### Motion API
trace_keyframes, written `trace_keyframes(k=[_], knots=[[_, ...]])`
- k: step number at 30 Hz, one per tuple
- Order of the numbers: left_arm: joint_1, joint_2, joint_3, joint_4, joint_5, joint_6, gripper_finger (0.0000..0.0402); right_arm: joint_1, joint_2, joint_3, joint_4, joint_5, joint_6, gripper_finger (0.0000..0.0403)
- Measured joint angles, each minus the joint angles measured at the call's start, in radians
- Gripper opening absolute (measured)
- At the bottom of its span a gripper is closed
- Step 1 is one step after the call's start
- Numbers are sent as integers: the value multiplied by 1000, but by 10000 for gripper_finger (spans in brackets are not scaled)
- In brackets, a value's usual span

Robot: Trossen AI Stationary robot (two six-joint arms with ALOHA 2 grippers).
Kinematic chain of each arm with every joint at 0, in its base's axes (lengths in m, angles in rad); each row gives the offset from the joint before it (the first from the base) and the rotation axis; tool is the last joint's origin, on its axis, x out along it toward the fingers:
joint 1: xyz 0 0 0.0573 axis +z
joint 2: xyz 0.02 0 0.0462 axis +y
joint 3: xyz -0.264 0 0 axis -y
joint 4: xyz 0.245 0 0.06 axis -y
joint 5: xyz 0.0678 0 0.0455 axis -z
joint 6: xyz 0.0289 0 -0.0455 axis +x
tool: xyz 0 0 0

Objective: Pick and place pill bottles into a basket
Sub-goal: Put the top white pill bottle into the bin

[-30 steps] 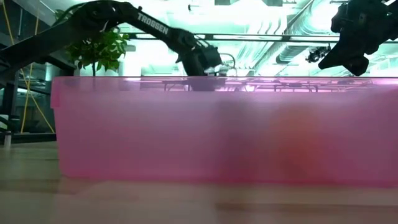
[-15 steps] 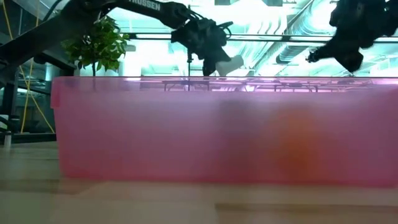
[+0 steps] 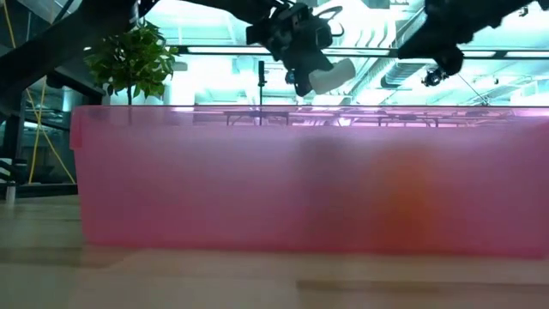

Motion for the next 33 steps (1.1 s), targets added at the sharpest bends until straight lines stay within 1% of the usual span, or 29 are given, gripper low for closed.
trace_keyframes(k=[5,10,13,15,17,20,24,33], knots=[[-17,0,0,0,-2,-3,175,-18,87,98,-20,-24,-17,98],[-23,0,0,-1,6,-8,175,-17,168,197,-58,-30,-7,182],[-28,0,5,-6,13,-8,175,-17,228,250,-120,-32,-1,231],[-29,0,17,-6,14,-8,175,-17,269,279,-161,-33,-1,258],[-30,-3,19,10,18,-8,175,-17,308,300,-182,-43,-5,276],[-28,-12,19,10,17,-8,175,-17,358,325,-193,-65,-10,286],[-28,-18,19,8,15,-8,175,-17,402,358,-188,-72,-28,287],[-30,-19,19,12,11,-8,175,-17,453,381,-168,-92,-36,288]])
